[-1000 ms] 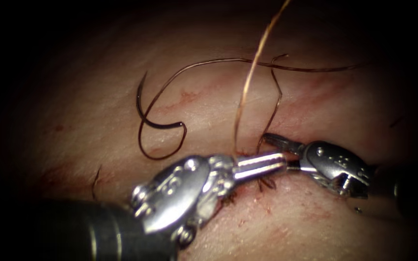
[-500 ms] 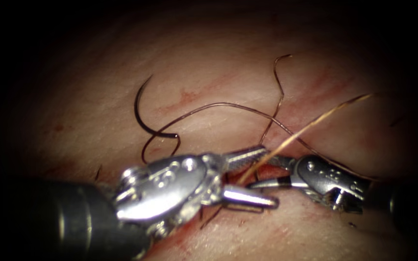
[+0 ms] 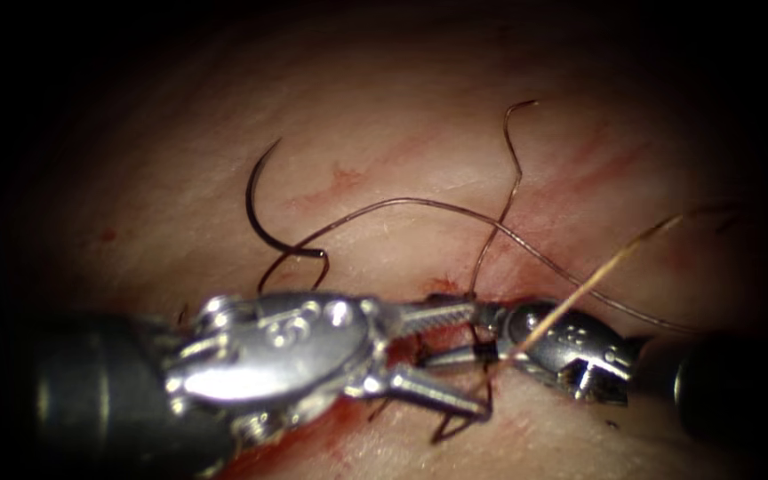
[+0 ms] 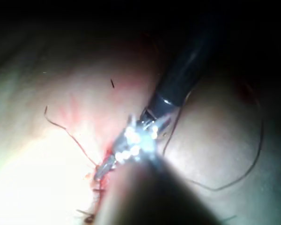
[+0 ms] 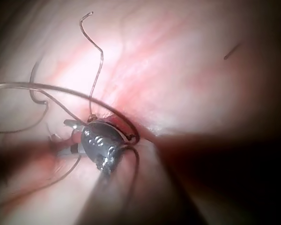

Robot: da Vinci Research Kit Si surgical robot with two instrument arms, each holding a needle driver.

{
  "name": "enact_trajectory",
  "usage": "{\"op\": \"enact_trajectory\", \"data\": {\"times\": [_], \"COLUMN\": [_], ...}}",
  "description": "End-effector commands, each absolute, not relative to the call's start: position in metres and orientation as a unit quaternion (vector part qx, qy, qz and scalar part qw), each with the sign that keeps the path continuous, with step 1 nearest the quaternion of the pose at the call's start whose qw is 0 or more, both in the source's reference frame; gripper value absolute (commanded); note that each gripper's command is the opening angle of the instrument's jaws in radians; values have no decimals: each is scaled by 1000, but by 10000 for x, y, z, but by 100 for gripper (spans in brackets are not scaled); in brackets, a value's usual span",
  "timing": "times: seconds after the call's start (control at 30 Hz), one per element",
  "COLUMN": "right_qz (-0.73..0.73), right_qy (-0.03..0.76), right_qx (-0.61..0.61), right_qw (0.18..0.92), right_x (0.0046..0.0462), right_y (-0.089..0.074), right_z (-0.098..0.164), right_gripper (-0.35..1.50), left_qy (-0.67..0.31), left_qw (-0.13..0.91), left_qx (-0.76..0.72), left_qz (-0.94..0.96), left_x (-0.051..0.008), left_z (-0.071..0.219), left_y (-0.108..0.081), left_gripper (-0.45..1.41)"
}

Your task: Wound Closure

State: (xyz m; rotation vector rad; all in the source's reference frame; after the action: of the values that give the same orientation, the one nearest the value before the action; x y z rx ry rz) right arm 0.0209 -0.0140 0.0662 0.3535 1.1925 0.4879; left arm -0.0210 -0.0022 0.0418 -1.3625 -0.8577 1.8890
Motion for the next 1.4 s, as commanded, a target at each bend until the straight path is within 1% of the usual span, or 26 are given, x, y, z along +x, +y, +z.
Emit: {"op": "enact_trajectory", "data": {"times": [0.03,0.17,0.47,0.57,0.63,0.77,0.97,1.3,1.33,1.4], "right_qz": [225,221,219,217,211,202,202,195,194,194], "right_qy": [552,550,549,549,547,540,539,538,538,538], "right_qx": [165,167,169,170,181,190,187,185,185,184], "right_qw": [786,788,789,789,790,795,796,799,799,799], "right_x": [217,220,223,225,228,235,229,225,225,226], "right_y": [-149,-152,-153,-153,-148,-120,-91,-106,-108,-109], "right_z": [672,676,677,679,680,680,683,689,690,690], "right_gripper": [141,141,140,138,133,133,133,133,133,133], "left_qy": [-325,-318,-324,-334,-337,-352,-378,-391,-383,-374], "left_qw": [322,315,293,274,265,254,232,232,236,243], "left_qx": [-522,-528,-501,-498,-500,-502,-503,-516,-521,-520], "left_qz": [720,722,748,752,752,748,742,726,725,729], "left_x": [-217,-223,-244,-239,-234,-223,-220,-274,-295,-309], "left_z": [413,389,404,406,404,399,400,415,427,436], "left_y": [-18,1,-16,-35,-45,-67,-123,-162,-158,-157], "left_gripper": [69,64,68,69,69,66,63,58,63,66]}}
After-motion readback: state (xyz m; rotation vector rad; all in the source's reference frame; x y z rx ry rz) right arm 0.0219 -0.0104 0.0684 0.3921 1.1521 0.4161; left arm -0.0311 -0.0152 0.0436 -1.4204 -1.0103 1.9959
